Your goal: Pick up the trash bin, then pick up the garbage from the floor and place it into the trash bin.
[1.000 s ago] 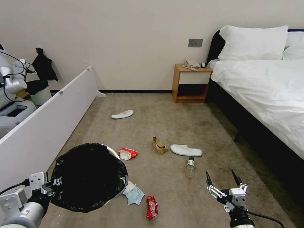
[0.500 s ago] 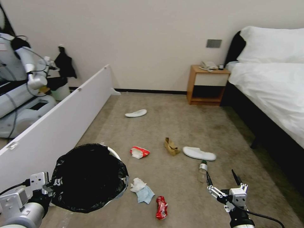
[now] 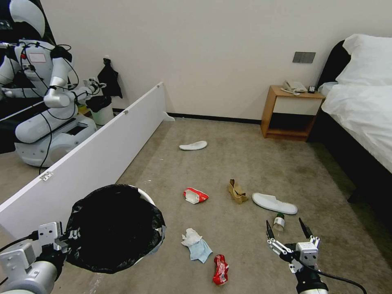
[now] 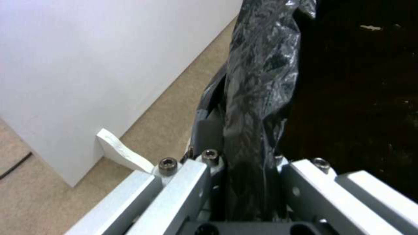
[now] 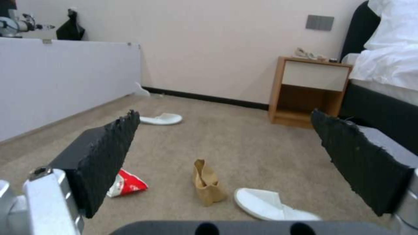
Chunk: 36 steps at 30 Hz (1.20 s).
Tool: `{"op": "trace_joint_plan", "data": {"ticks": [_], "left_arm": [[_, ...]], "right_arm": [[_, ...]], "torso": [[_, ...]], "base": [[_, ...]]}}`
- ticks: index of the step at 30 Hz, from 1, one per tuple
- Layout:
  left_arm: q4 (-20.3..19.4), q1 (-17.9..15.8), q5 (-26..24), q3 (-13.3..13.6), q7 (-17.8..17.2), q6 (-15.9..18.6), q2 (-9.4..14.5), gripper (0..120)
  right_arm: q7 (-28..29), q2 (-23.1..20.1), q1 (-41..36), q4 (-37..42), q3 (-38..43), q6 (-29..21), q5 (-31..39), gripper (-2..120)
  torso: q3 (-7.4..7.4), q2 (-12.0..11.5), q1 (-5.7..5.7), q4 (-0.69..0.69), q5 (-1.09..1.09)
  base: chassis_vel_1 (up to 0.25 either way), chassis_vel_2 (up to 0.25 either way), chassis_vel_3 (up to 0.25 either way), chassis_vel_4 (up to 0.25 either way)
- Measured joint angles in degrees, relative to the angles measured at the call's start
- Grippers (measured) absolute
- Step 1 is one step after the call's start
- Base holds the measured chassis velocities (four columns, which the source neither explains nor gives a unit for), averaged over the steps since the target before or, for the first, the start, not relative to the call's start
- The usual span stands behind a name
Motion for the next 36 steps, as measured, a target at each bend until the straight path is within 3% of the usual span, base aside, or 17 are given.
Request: {"op": "trace_joint_plan", "data": {"ticks": [10,13,15,19,21,36], "left_arm": [[-0.76,0.32,0.26,-0.55,-0.06,-0.17,-0.16,2],[-1.32,0.71,-0.46,-0.86,-0.50,1.57,-0.24,2],[-1.74,0.87,-1.07,-0.86,-0.73,2.94,-0.60,2],[-2.00,0.85,-1.12,-0.67,-1.17,3.61,-0.91,2],[-2.16,0.77,-1.14,-0.38,-1.40,4.14,-1.11,2],[-2.08,0.81,-1.26,-0.39,-1.63,4.50,-0.75,2]], "right_arm": [[-0.97,0.26,0.60,-0.79,-1.61,-1.14,0.72,100],[-0.07,-0.34,1.78,-1.20,-3.54,-4.91,0.97,100],[1.02,-1.20,3.55,-2.26,-6.08,-10.39,1.80,100],[3.03,-1.72,5.27,-4.19,-8.00,-14.34,1.55,100],[6.50,-1.94,7.56,-7.49,-10.52,-19.82,1.03,100],[12.30,-1.33,13.71,-14.49,-17.20,-32.84,11.84,100]], "torso": [[0.00,0.00,0.00,-0.01,0.00],[0.00,0.00,0.00,0.00,0.00],[0.00,0.00,0.00,0.00,0.00],[0.00,0.00,0.00,0.02,0.00],[0.00,0.00,0.00,0.00,0.00],[0.00,0.00,0.00,0.00,0.00]], "base": [[0.000,0.000,0.000,0.000],[0.000,0.000,0.000,0.000],[0.000,0.000,0.000,0.000],[0.000,0.000,0.000,0.000],[0.000,0.000,0.000,0.000],[0.000,0.000,0.000,0.000]]}}
